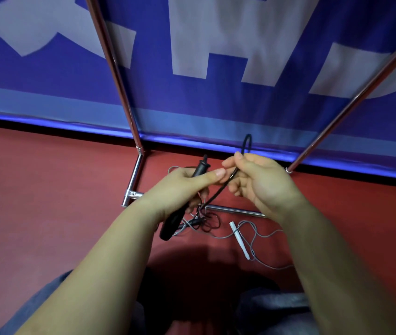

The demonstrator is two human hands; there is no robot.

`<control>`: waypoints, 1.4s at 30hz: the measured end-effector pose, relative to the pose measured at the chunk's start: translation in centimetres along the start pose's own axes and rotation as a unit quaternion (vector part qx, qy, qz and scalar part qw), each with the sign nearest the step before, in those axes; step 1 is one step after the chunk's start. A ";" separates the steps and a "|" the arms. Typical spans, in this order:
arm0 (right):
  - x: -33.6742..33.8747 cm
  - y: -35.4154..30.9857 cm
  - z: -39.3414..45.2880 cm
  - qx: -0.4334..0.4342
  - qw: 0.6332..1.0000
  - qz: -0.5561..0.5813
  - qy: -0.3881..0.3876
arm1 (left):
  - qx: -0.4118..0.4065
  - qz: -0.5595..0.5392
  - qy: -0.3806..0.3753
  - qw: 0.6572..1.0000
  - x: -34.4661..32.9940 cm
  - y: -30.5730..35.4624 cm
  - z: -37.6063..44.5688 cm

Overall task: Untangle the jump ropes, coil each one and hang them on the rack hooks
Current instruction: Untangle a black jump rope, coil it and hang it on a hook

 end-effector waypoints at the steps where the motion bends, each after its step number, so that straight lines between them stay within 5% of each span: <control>1: 0.0 -0.2 -0.1 0.001 0.999 0.046 -0.001 | 0.000 0.008 -0.024 1.000 -0.3 0.0 -0.1; 4: 0.6 -0.8 -0.3 0.018 0.989 0.146 0.016 | -0.005 0.049 -0.064 0.997 -0.8 0.0 -0.2; 7: 1.0 -1.0 0.0 0.024 0.986 0.163 0.021 | -0.012 0.039 -0.019 0.999 -0.5 0.1 0.0; 11: 0.3 0.4 0.0 -0.012 0.993 -0.114 -0.012 | -0.024 -0.112 0.072 0.991 1.4 0.5 0.3; 13: -0.6 1.9 -0.2 -0.026 0.954 -0.289 -0.078 | -0.030 -0.186 0.084 0.978 1.9 0.8 0.3; 16: -0.7 2.8 -0.1 -0.010 0.925 -0.369 -0.092 | -0.035 -0.258 0.075 0.963 2.0 0.9 0.3; 21: -0.1 2.6 0.4 0.011 0.931 -0.361 -0.050 | -0.035 -0.291 0.029 0.956 1.6 1.1 0.4; 26: 0.2 1.9 0.7 0.027 0.951 -0.307 -0.023 | -0.035 -0.204 0.017 0.978 0.5 1.1 0.2; 37: 0.3 1.0 0.5 0.080 0.934 -0.347 0.025 | -0.036 -0.242 -0.016 0.969 0.4 1.4 0.1; 40: 0.0 0.8 0.3 0.012 0.993 -0.117 0.030 | -0.054 -0.158 0.007 0.986 0.7 1.3 0.1; 42: 0.1 0.1 0.0 -0.016 0.999 0.043 0.015 | -0.054 -0.017 0.007 0.998 0.2 0.9 -0.1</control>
Point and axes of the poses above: each hand's wrist, its own z-axis towards the middle knuckle, its own x-axis out of the back of the hand, y = z × x, the point moved 7 cm from there along z, towards the middle knuckle, and after that the axes turned 4 degrees about z, right-handed, at the moved point
